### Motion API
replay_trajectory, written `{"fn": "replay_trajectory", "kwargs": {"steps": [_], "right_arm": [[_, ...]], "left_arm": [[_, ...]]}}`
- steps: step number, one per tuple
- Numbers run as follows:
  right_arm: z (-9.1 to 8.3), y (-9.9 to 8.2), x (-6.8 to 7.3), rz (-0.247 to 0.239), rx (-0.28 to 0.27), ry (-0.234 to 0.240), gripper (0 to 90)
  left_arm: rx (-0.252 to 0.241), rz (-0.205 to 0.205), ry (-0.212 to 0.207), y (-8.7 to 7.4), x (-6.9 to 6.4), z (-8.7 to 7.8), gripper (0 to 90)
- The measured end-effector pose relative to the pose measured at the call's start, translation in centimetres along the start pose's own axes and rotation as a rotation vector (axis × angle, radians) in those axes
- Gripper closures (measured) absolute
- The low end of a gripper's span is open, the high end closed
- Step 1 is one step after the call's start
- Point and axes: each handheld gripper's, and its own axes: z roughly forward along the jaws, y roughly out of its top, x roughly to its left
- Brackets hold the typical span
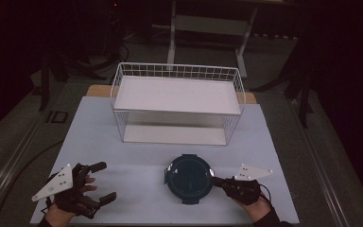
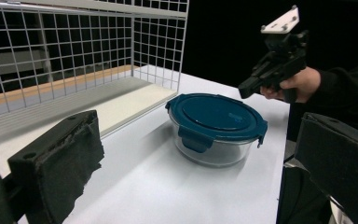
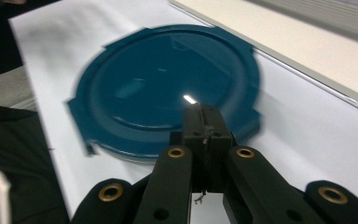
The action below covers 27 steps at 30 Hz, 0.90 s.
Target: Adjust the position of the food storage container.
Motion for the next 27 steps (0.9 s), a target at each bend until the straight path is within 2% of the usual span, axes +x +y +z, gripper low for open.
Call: {"fn": "replay_trajectory", "kwargs": {"steps": [1,3,4,5,6,8,9,10,11,16,19,27], "right_arm": [[0.0,0.0,0.0,0.0,0.0,0.0,90.0],[0.3,0.1,1.6,0.0,-0.002,0.068,90.0],[0.3,0.1,1.6,0.0,-0.002,0.068,90.0],[0.5,0.1,2.4,0.005,-0.004,0.102,90.0],[0.5,0.1,2.4,0.005,-0.004,0.102,90.0],[0.9,0.0,3.2,0.002,0.003,0.135,90.0],[1.4,-0.1,3.9,-0.005,0.021,0.168,90.0],[1.4,-0.1,3.9,-0.005,0.021,0.168,90.0],[1.9,-0.3,4.5,-0.013,0.039,0.188,90.0],[2.7,-0.8,5.0,-0.02,0.071,0.217,90.0],[3.3,-1.2,5.4,-0.039,0.102,0.219,90.0],[3.6,-1.3,5.3,-0.053,0.112,0.227,90.0]], "left_arm": [[0.0,0.0,0.0,0.0,0.0,0.0,0.7],[0.0,0.003,0.002,0.0,0.0,0.0,0.7],[0.0,0.003,0.002,0.0,0.0,0.0,0.8],[0.001,0.0,0.002,0.0,0.0,0.0,0.8],[0.001,0.0,0.002,0.0,0.0,0.0,0.7],[0.003,0.0,0.001,0.0,0.0,0.1,0.7],[0.003,0.001,0.0,0.0,0.0,0.1,0.8],[0.003,0.001,0.0,0.0,0.0,0.1,0.7],[0.003,0.002,-0.001,0.0,0.0,0.1,0.8],[0.001,0.002,0.001,0.0,0.0,0.0,0.8],[0.003,0.002,-0.002,0.0,0.0,0.1,0.8],[0.003,0.0,-0.003,-0.1,0.0,0.1,0.8]]}}
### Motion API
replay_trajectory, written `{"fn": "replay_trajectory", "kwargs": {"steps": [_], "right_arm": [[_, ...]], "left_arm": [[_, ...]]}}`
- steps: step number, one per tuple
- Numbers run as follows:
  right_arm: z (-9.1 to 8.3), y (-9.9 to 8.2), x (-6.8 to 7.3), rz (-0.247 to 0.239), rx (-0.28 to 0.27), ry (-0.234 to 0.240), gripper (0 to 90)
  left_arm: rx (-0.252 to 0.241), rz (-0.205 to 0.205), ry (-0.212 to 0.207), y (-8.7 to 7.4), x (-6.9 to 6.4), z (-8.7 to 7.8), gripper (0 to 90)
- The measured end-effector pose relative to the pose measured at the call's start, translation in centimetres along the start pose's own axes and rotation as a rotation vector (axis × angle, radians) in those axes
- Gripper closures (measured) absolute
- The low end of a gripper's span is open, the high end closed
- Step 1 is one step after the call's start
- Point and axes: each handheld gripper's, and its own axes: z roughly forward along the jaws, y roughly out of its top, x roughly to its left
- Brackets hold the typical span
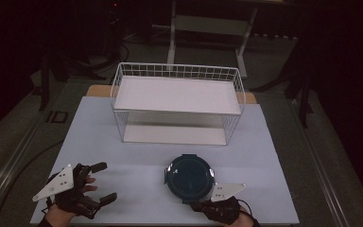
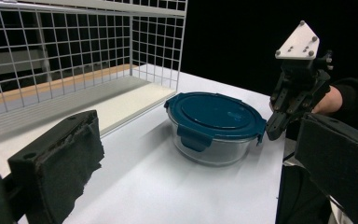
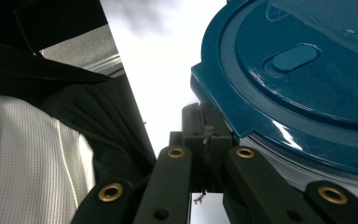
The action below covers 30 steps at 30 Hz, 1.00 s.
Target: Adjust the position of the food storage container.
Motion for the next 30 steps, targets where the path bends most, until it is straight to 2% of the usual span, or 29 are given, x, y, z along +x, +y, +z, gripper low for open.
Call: {"fn": "replay_trajectory", "kwargs": {"steps": [2,30], "right_arm": [[0.1,0.0,-0.1,0.011,-0.008,-0.001,90.0],[1.4,1.4,-2.4,0.006,-0.017,-0.039,90.0]], "left_arm": [[0.002,0.003,0.0,0.0,0.0,0.0,0.8],[-0.002,0.002,0.0,0.0,0.0,-0.1,0.8]]}}
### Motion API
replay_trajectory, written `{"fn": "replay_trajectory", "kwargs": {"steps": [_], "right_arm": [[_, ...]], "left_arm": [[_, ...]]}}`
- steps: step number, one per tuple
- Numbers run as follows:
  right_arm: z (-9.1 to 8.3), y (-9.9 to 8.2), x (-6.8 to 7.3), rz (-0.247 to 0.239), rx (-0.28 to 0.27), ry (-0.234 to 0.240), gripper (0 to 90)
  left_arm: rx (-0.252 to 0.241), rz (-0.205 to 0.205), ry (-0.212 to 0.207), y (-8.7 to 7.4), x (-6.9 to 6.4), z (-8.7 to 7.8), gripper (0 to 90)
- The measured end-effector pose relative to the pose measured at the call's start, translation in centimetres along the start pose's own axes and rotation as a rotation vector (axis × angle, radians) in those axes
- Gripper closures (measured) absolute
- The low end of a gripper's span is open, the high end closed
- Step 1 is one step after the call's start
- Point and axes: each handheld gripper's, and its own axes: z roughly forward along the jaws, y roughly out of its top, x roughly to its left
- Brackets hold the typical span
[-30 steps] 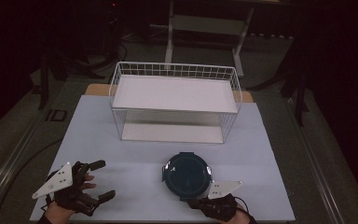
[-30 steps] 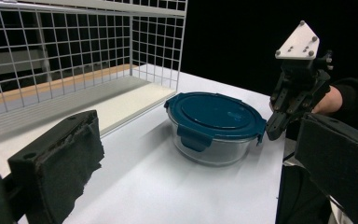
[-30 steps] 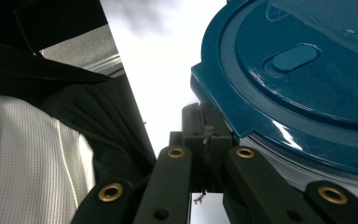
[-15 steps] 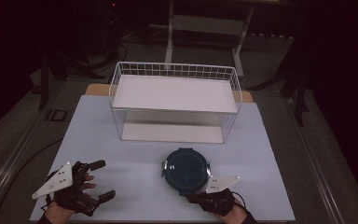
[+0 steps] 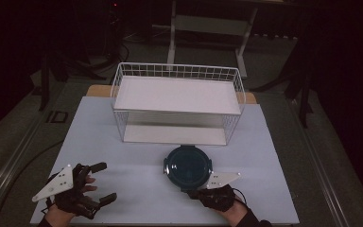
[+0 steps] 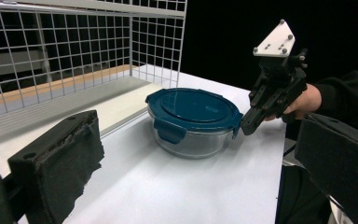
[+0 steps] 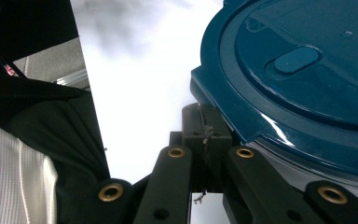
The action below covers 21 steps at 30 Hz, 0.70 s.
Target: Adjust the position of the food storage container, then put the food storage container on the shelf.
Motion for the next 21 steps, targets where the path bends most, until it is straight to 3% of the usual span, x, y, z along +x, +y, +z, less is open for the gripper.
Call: {"fn": "replay_trajectory", "kwargs": {"steps": [4,6,11,14,16,17,19,21], "right_arm": [[-0.2,0.0,0.0,0.009,-0.028,0.015,90.0],[-1.0,0.4,0.4,-0.032,-0.047,0.003,90.0],[-2.1,0.6,0.5,-0.037,-0.08,-0.014,88.6],[-3.0,0.8,0.3,-0.028,-0.111,-0.025,81.4],[-3.8,1.0,0.2,-0.028,-0.144,-0.04,68.4],[-3.8,1.0,0.2,-0.028,-0.144,-0.04,68.4],[-4.3,1.1,0.2,-0.031,-0.163,-0.044,57.5],[-4.8,1.3,0.1,-0.038,-0.173,-0.03,46.7]], "left_arm": [[0.002,0.001,0.0,0.0,0.0,0.0,0.8],[0.0,0.0,0.001,0.0,0.0,0.0,0.8],[0.007,-0.003,0.001,-0.1,0.0,0.1,0.8],[0.006,-0.009,-0.002,0.0,0.0,0.3,0.8],[0.009,-0.006,-0.003,0.1,-0.1,0.6,0.8],[0.009,-0.006,-0.003,0.1,-0.1,0.6,0.8],[0.024,-0.006,-0.003,0.4,-0.2,0.9,0.8],[0.035,-0.004,-0.008,0.7,-0.4,1.2,0.8]]}}
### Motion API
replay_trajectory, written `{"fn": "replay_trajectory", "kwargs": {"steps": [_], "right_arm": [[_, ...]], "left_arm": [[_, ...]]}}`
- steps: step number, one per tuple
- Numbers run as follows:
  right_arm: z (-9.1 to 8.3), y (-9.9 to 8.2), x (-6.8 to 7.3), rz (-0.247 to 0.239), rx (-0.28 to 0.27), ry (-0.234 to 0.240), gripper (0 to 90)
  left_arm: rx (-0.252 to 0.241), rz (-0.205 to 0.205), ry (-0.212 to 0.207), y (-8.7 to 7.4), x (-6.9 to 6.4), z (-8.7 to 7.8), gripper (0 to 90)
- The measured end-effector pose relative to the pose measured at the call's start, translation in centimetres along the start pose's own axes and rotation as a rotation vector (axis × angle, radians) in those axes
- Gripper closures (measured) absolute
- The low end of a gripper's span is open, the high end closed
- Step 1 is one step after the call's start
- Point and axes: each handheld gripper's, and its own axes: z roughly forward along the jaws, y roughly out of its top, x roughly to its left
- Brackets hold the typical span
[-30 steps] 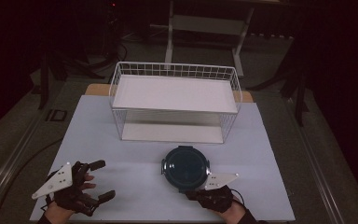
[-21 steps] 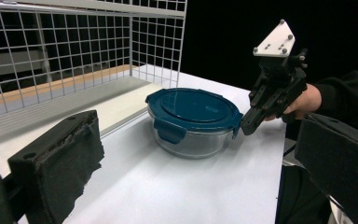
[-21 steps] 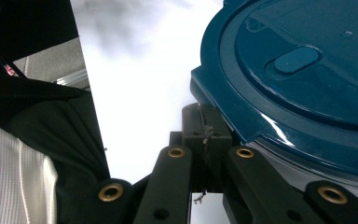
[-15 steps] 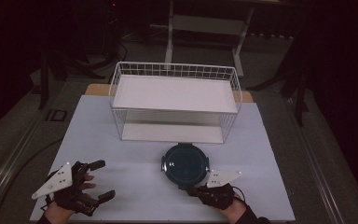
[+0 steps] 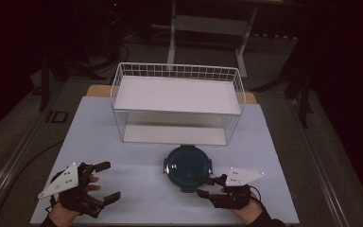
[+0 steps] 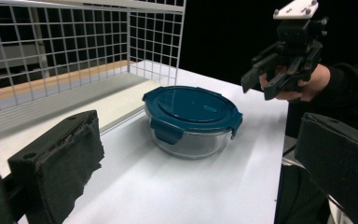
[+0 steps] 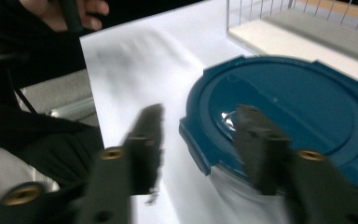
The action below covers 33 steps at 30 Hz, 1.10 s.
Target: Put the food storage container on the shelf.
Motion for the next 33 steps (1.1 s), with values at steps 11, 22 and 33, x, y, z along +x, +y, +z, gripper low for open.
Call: {"fn": "replay_trajectory", "kwargs": {"steps": [11,22,33], "right_arm": [[-1.6,1.3,-0.8,0.002,-0.047,-0.045,14.8],[-2.8,1.3,-2.0,0.016,-0.056,-0.152,21.4],[-4.0,1.0,-2.8,0.041,-0.112,-0.276,14.0]], "left_arm": [[0.007,-0.021,-0.083,2.2,-0.7,2.1,0.8],[0.044,-0.036,-0.039,4.1,-0.5,5.0,0.7],[0.178,-0.088,-0.025,5.2,0.1,9.5,0.8]]}}
